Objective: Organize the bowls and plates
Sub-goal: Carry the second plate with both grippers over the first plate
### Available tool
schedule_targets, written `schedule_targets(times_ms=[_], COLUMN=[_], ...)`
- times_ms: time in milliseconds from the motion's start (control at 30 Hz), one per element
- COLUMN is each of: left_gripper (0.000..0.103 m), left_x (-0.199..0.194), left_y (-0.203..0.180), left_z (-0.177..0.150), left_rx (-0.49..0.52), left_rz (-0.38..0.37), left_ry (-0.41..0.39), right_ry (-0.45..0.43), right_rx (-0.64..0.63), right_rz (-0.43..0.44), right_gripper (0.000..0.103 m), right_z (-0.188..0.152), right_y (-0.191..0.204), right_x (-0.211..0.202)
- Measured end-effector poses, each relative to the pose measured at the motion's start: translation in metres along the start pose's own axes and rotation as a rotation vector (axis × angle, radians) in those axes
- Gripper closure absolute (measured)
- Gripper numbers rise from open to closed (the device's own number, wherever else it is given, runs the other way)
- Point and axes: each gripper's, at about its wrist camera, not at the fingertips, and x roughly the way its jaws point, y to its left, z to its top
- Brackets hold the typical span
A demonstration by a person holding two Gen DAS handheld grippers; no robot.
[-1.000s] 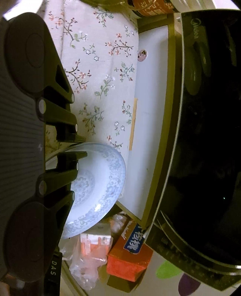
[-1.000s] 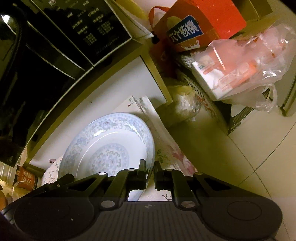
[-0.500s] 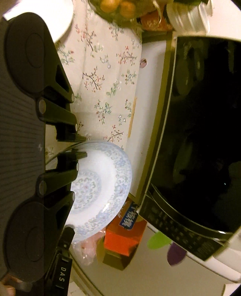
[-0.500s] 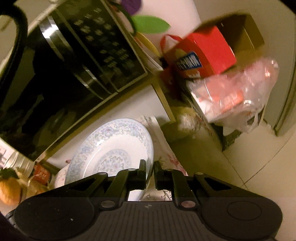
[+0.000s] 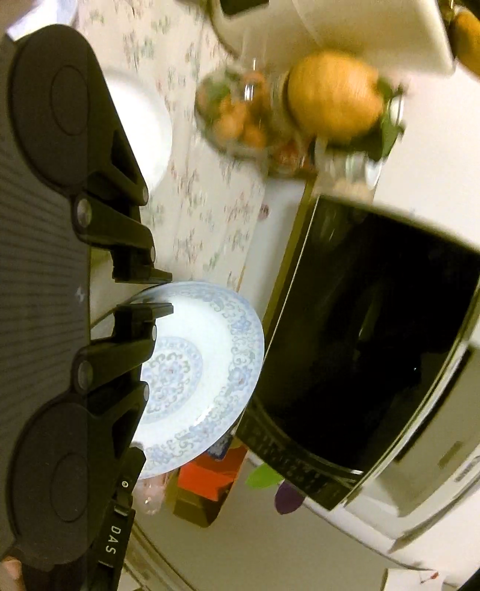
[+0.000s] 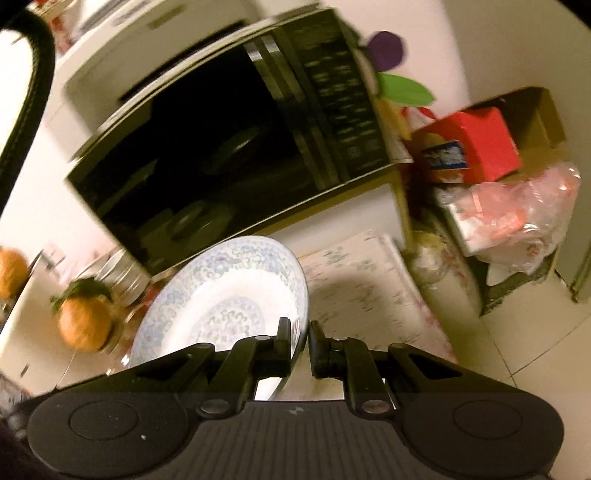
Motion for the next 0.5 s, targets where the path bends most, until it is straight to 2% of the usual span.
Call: schedule_targets(times_ms=[333, 500], left_gripper=[0.095, 0.095], left_x=[-0.073, -0.106], left_y=[0.055, 0.100], left_z=[-0.027, -0.050], left_rx=[-0.023, -0.084], left_rz=[0.087, 0.146], left_ry=[-0.067, -0.071], right_ry=[0.046, 0.120], right_rx=[-0.104, -0.154], right_rz=[0.105, 0.150], right_gripper=[0.091, 0.091], right_z=[-0.047, -0.080], right_y=[0.059, 0.093], right_x=[-0.029, -0.029])
